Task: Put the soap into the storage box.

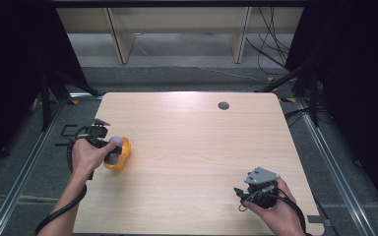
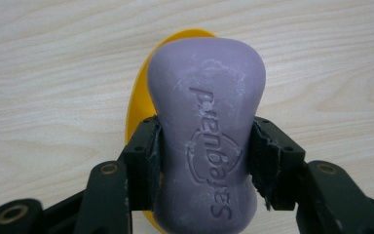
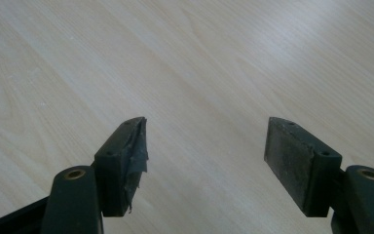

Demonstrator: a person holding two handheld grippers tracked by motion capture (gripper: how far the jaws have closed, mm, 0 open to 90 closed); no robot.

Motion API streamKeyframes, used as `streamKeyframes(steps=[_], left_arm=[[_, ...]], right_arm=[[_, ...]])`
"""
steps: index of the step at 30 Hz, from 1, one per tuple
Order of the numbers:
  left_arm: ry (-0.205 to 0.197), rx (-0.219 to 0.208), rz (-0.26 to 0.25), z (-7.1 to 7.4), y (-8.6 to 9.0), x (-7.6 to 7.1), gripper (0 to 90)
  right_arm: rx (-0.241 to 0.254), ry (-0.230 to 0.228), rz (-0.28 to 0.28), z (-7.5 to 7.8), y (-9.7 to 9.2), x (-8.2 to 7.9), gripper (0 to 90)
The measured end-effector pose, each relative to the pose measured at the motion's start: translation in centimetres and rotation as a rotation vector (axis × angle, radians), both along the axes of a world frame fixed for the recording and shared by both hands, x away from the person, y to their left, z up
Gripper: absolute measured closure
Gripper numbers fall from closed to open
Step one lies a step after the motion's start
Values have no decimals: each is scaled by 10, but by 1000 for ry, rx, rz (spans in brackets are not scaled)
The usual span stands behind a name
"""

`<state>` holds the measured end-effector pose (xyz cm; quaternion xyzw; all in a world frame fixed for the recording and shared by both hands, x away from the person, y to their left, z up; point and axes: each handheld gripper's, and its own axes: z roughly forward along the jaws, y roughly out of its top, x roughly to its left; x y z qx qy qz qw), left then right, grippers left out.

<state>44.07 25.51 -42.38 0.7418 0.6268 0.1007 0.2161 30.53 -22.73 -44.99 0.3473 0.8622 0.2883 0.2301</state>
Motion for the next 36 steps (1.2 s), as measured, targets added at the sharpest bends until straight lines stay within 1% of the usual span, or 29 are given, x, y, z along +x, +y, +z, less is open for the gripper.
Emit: streamKeyframes(steps=[1, 2, 3, 4, 5, 8, 9, 10, 11, 12, 14, 18, 19, 23, 26, 31, 32, 35, 36], left_arm=[[3, 1, -1, 0, 0, 1, 491], [2, -1, -2, 0, 0, 1, 491], [3, 0, 1, -1, 0, 2, 491], [3, -2, 4, -1, -1, 2, 491], [7, 2, -3, -2, -1, 3, 491], [14, 7, -13, -3, -2, 5, 491], [16, 11, -18, -4, -2, 6, 490], [12, 11, -15, -5, -2, 7, 490], [19, 17, -22, -7, -2, 8, 490], [23, 22, -24, -8, -2, 9, 490], [29, 24, -25, -9, -2, 9, 490], [41, 25, -33, -13, -2, 12, 489], [46, 32, -36, -15, -2, 13, 489], [59, 34, -37, -16, -3, 14, 489], [58, 36, -40, -17, -4, 15, 488], [75, 41, -44, -18, -4, 17, 487], [70, 38, -43, -18, -4, 17, 487], [79, 40, -43, -18, -5, 19, 486], [75, 40, -42, -18, -5, 19, 486]], right_arm=[[1, 11, -2, 0, 0, -1, 329], [2, 11, -5, 0, 0, -1, 329], [-7, -5, 8, 0, 0, 0, 329], [-7, -5, 8, 0, 0, 0, 329], [-4, 2, 3, 0, 0, 0, 329], [-2, -2, 2, 0, 0, 0, 329], [3, 12, -7, 0, 0, -1, 328], [1, 10, -4, 0, 0, -1, 328], [-4, -4, 5, 0, 0, 0, 328], [-3, 7, 2, 0, 0, -1, 328], [-1, 4, 1, 0, 1, -1, 328], [-5, 14, 4, 0, 0, -1, 327], [-8, 12, 6, 0, 0, -1, 326], [-8, 13, 6, 0, 0, -1, 326], [-8, 13, 6, 0, 1, -1, 326], [-8, 13, 6, 0, 0, -1, 326], [-8, 13, 6, 0, 0, -1, 326], [-9, 14, 6, 0, 1, -1, 325], [-9, 14, 6, 0, 1, -1, 325]])
